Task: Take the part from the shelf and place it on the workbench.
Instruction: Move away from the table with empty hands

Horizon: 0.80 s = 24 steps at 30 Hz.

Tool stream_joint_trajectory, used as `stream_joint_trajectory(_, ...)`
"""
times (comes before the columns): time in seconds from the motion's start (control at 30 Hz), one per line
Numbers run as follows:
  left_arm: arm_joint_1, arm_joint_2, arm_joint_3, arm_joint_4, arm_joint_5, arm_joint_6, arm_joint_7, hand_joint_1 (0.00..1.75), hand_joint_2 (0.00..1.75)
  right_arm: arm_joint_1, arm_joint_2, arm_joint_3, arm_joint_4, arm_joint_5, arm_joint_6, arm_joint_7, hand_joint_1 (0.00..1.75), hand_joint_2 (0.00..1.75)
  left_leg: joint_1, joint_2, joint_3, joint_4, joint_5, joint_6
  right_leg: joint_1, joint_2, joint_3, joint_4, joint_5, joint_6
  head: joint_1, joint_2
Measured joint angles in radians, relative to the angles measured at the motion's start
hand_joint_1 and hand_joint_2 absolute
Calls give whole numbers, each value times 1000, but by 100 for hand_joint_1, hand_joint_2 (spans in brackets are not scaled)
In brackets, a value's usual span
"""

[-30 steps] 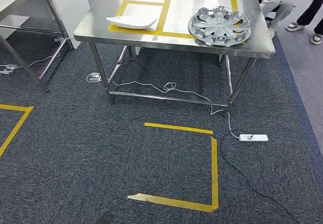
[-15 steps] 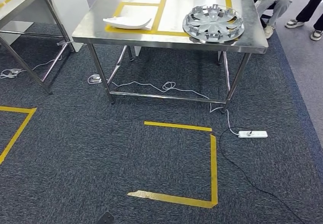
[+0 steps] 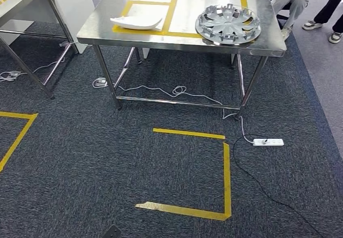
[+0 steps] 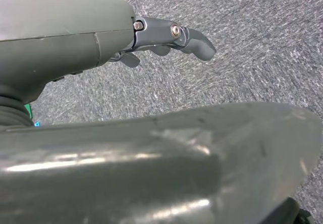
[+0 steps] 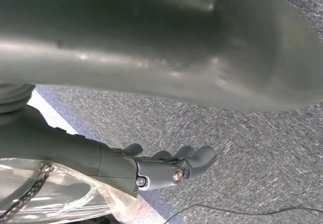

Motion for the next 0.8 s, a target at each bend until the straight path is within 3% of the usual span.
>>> stream_joint_trajectory(0.27,0,1,4,0,5,-9,2,0,0,-1,0,0,0,5,0,0,0,0,-1,0,-1,1,0,0,-1,0,-1,0,2,2,0,0)
stream_joint_trajectory(0.37,-1,3,7,0,10,-10,7,0,0,-1,2,0,0,7,0,0,0,0,-2,-1,4,-11,9,16,-5,-2,4,-9,8,17,-1,0)
stream_joint_trajectory(0.43,-3,3,11,0,11,-11,10,0,0,-3,2,0,0,10,0,0,0,0,4,0,11,-40,28,27,-6,1,-7,18,-22,26,1,0)
stream_joint_trajectory(0.5,-4,2,13,0,11,-11,11,0,0,-4,1,0,0,11,0,0,0,0,9,1,5,-52,40,26,-10,4,-56,125,-95,34,2,0)
stream_joint_trajectory(0.53,-4,2,14,0,11,-11,11,0,0,-4,1,0,0,12,0,0,0,0,11,1,-2,-52,44,23,-14,4,-88,194,-130,40,2,0)
stream_joint_trajectory(0.57,-3,2,14,0,11,-11,12,0,0,-3,1,0,0,12,0,0,0,0,13,1,-9,-50,47,18,-19,4,-109,242,-146,46,1,0)
stream_joint_trajectory(0.6,-3,1,15,0,11,-11,12,0,0,-3,0,0,0,12,0,0,0,0,17,1,-17,-46,51,12,-24,4,-112,256,-143,53,1,0)
stream_joint_trajectory(0.63,-2,1,15,0,11,-11,12,0,0,-2,0,0,0,12,0,0,0,0,23,1,-27,-39,53,6,-29,4,-95,227,-119,61,1,0)
stream_joint_trajectory(0.7,-3,2,15,0,11,-11,12,0,0,-5,0,0,0,12,0,0,0,0,35,0,-49,-13,53,-13,-41,3,-33,106,-58,79,2,0)
stream_joint_trajectory(0.73,-3,3,16,0,11,-10,12,0,0,-6,2,0,0,13,1,0,0,0,38,-1,-59,4,50,-24,-43,4,-16,61,-38,77,3,0)
stream_joint_trajectory(0.8,-3,6,17,0,11,-10,11,0,0,-8,4,0,0,13,1,-1,0,0,38,-2,-69,22,45,-41,-42,5,-18,45,-28,52,-1,0)
